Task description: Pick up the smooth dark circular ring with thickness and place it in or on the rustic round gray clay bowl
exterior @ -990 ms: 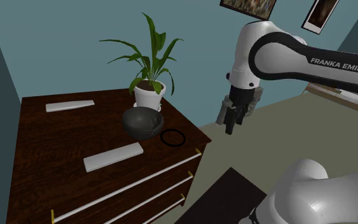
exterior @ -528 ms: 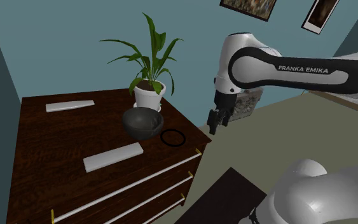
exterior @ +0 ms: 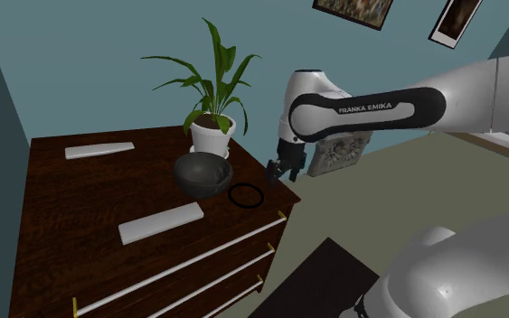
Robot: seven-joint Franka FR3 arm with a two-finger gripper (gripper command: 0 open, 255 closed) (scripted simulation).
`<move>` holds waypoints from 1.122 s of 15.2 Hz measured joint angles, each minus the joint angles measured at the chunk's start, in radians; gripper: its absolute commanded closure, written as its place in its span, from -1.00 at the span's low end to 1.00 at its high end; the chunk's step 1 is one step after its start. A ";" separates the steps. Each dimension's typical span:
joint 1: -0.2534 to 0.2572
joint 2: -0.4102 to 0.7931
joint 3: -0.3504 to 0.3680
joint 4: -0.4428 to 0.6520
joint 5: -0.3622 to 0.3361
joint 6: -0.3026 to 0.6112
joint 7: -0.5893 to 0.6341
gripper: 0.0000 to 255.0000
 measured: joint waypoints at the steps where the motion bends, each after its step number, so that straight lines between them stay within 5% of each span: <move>1: -0.003 0.041 0.006 0.019 -0.001 0.031 0.016 -1.00; 7: -0.027 0.247 0.014 0.102 -0.023 0.201 0.087 -1.00; 17: -0.030 0.324 0.017 0.066 -0.035 0.320 0.105 -1.00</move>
